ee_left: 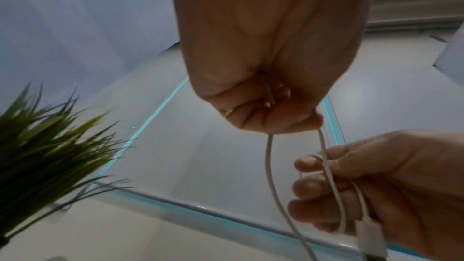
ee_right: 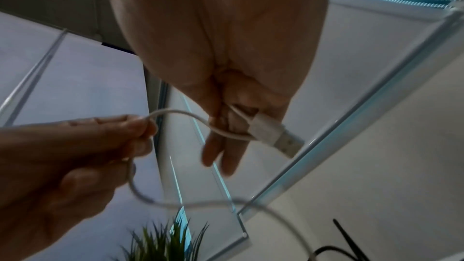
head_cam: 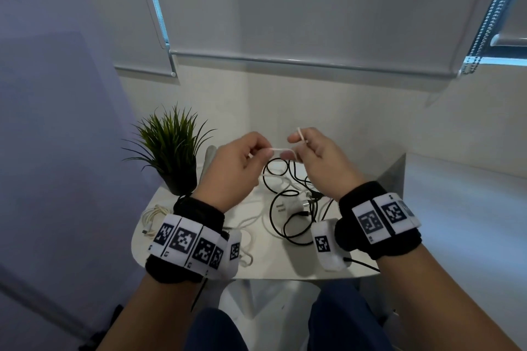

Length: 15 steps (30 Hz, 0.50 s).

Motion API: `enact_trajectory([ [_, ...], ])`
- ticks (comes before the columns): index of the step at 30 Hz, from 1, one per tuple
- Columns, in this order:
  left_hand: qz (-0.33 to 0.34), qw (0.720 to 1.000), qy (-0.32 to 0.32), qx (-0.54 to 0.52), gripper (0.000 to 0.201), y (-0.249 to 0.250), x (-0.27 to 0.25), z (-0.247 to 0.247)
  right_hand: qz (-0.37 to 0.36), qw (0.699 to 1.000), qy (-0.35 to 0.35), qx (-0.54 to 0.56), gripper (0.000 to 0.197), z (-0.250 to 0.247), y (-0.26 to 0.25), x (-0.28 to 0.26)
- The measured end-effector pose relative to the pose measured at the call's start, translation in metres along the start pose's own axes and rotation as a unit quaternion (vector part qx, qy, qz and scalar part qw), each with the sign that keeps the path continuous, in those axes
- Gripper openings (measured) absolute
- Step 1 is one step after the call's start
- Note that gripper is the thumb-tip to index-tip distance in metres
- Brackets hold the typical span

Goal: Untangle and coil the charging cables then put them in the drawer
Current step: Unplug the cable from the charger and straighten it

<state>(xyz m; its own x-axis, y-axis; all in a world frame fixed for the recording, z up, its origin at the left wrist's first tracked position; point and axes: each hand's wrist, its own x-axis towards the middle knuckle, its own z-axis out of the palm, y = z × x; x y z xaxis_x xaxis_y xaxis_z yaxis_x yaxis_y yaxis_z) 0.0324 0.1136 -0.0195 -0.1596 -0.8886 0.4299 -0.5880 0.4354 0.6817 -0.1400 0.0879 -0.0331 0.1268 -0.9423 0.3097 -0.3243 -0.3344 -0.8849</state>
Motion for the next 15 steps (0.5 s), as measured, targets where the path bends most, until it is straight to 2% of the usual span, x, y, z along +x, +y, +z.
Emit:
enact_trajectory([
  [4,0.006,0.992,0.103,-0.067,0.010,0.006,0.006,0.000,0.014,0.998,-0.037,0.058,0.022,0.002,-0.009,-0.005],
  [7,-0.015,0.987,0.138,-0.083,0.008,0.004,0.009,0.001,0.011,0.997,-0.064,0.049,0.033,-0.001,-0.011,-0.006],
  [11,-0.070,0.985,0.133,-0.091,0.020,-0.010,0.012,0.007,0.021,0.991,-0.047,0.123,0.041,-0.003,-0.012,-0.006],
  [15,-0.112,0.988,0.061,-0.090,0.016,-0.014,0.002,0.024,0.028,0.979,-0.010,0.204,0.038,-0.006,-0.022,-0.004],
])
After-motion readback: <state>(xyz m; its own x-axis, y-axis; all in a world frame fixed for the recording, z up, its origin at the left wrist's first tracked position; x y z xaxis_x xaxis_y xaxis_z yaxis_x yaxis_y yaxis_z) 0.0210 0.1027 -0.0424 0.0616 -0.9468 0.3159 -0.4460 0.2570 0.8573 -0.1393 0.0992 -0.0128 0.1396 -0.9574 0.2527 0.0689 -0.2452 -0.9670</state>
